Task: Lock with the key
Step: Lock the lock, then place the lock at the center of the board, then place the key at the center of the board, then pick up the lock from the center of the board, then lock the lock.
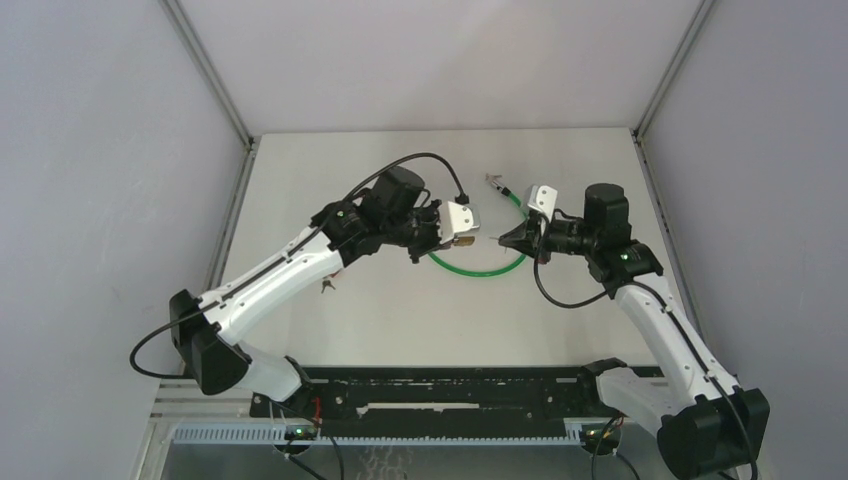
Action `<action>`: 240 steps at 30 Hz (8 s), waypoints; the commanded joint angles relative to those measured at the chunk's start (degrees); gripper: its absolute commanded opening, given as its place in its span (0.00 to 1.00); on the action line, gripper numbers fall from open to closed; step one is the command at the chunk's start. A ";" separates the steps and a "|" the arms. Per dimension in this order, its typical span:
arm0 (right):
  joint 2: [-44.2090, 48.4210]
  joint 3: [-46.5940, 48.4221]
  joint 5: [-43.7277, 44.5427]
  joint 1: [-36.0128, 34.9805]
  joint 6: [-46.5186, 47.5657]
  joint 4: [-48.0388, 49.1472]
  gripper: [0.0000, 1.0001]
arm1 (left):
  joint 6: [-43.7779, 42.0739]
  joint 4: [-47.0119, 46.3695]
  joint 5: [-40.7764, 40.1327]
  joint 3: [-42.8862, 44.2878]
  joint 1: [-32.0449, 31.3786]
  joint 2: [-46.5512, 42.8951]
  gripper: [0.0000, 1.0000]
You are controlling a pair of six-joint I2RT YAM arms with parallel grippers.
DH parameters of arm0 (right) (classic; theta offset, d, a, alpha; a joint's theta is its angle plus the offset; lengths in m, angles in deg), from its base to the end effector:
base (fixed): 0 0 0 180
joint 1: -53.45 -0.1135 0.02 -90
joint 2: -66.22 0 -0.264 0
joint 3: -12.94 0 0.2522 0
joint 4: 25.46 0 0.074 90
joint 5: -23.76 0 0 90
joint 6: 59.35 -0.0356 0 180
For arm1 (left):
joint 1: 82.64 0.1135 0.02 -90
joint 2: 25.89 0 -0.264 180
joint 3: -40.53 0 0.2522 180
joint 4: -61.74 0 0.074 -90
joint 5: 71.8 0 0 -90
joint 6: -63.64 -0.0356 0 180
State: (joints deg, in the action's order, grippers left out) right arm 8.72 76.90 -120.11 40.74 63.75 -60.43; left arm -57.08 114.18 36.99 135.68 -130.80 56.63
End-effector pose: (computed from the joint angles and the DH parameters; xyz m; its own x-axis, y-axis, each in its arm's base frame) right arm 0.2007 0.0747 0.3192 0.0589 -0.3168 -0.9467 -0.9429 0.2937 -0.1569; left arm 0.2012 -0.2419 0.3614 0.0775 0.6385 -0.7657 0.9664 0.1408 0.2151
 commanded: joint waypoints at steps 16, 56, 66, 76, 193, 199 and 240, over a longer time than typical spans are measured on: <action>0.53 1.85 3.80 1.32 -6.47 4.86 0.00 | 10.34 -5.23 6.19 -15.24 23.88 -3.78 0.04; -10.50 1.56 10.49 -13.62 -9.64 8.39 0.00 | 18.21 -6.12 16.92 -5.35 36.01 24.08 0.32; -27.22 6.34 15.53 -24.25 -19.84 16.57 0.00 | 14.57 -4.05 19.03 -7.45 38.99 15.49 0.63; -47.99 21.46 18.06 -33.02 -27.33 16.85 0.03 | 18.41 -8.64 10.05 -11.23 50.35 4.39 0.78; -10.62 19.50 16.10 -3.32 -36.14 11.25 0.91 | 0.88 -7.01 -25.26 -9.70 17.17 -16.11 0.00; -12.43 21.61 18.70 -2.10 -44.35 10.78 0.86 | -2.70 -10.09 -33.25 -8.93 5.67 -14.67 0.00; -16.23 6.06 29.22 1.61 -54.42 20.17 0.50 | -0.31 -12.95 -38.45 -6.91 -8.44 -7.37 0.00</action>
State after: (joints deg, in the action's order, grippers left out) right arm -8.21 82.67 -94.93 42.73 6.66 -40.39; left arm -57.85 103.90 0.09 124.92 -138.89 49.55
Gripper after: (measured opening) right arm 0.494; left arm 0.407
